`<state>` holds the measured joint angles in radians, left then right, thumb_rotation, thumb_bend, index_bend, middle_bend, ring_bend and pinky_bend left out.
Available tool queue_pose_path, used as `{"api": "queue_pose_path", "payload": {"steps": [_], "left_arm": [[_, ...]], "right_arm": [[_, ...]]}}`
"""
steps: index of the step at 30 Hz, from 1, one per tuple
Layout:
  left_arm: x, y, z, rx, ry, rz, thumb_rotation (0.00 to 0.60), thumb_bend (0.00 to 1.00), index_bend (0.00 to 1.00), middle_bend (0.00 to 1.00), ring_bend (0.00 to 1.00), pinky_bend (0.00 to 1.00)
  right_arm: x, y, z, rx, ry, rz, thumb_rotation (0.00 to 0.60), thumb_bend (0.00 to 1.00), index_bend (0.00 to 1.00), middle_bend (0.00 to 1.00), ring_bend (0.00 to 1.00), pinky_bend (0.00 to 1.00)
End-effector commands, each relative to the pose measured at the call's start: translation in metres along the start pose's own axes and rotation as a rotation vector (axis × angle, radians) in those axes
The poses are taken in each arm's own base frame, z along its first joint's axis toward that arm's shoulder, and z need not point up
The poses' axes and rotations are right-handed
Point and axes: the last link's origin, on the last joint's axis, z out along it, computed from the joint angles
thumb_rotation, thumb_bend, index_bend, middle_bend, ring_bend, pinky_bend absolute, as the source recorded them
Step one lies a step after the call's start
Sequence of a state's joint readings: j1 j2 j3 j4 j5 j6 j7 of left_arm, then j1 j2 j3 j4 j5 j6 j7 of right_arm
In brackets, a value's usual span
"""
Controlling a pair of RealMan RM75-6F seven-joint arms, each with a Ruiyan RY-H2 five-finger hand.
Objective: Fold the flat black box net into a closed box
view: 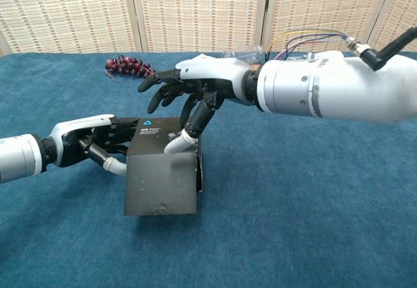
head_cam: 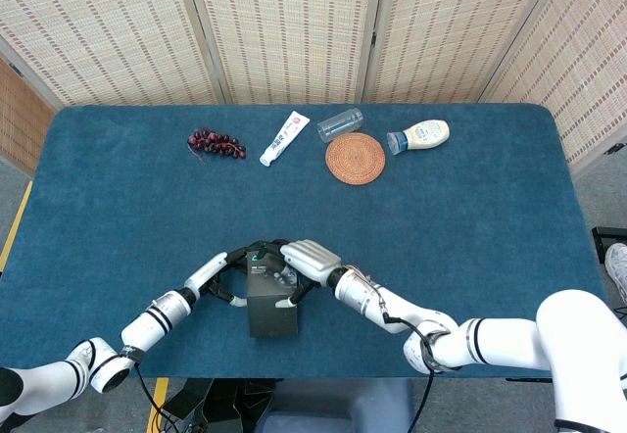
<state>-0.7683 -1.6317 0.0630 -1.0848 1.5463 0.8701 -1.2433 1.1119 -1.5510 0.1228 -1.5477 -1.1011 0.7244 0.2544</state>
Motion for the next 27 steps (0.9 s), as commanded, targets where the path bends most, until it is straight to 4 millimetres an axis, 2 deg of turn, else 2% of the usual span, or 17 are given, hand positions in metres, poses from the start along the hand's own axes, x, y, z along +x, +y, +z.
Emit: {"api": "queue_pose_path", "payload": {"steps": [1, 6, 13, 23, 27], "left_arm": [[0.000, 0.000, 0.000, -0.001, 0.001, 0.002, 0.600, 0.14, 0.27, 0.23, 0.12, 0.25], [-0.001, -0.001, -0.002, -0.002, 0.006, 0.007, 0.600, 0.14, 0.26, 0.23, 0.12, 0.25], [-0.002, -0.001, -0.004, -0.005, 0.012, 0.010, 0.600, 0.14, 0.25, 0.23, 0.12, 0.25], [-0.002, 0.000, -0.007, 0.000, 0.013, 0.024, 0.600, 0.14, 0.23, 0.23, 0.12, 0.25], [-0.001, 0.001, -0.008, 0.001, 0.014, 0.024, 0.600, 0.14, 0.21, 0.23, 0.12, 0.25]], "right_arm": [[-0.019, -0.015, 0.009, -0.015, 0.049, -0.137, 0.600, 0.04, 0.11, 0.21, 0.17, 0.30], [-0.028, -0.021, 0.011, -0.020, 0.085, -0.267, 0.600, 0.04, 0.13, 0.22, 0.17, 0.30], [-0.040, -0.019, 0.009, -0.029, 0.135, -0.412, 0.600, 0.04, 0.15, 0.23, 0.17, 0.30], [-0.050, -0.008, 0.005, -0.048, 0.157, -0.475, 0.600, 0.04, 0.16, 0.23, 0.17, 0.30], [-0.049, -0.003, 0.004, -0.049, 0.182, -0.519, 0.600, 0.09, 0.18, 0.25, 0.17, 0.30]]}}
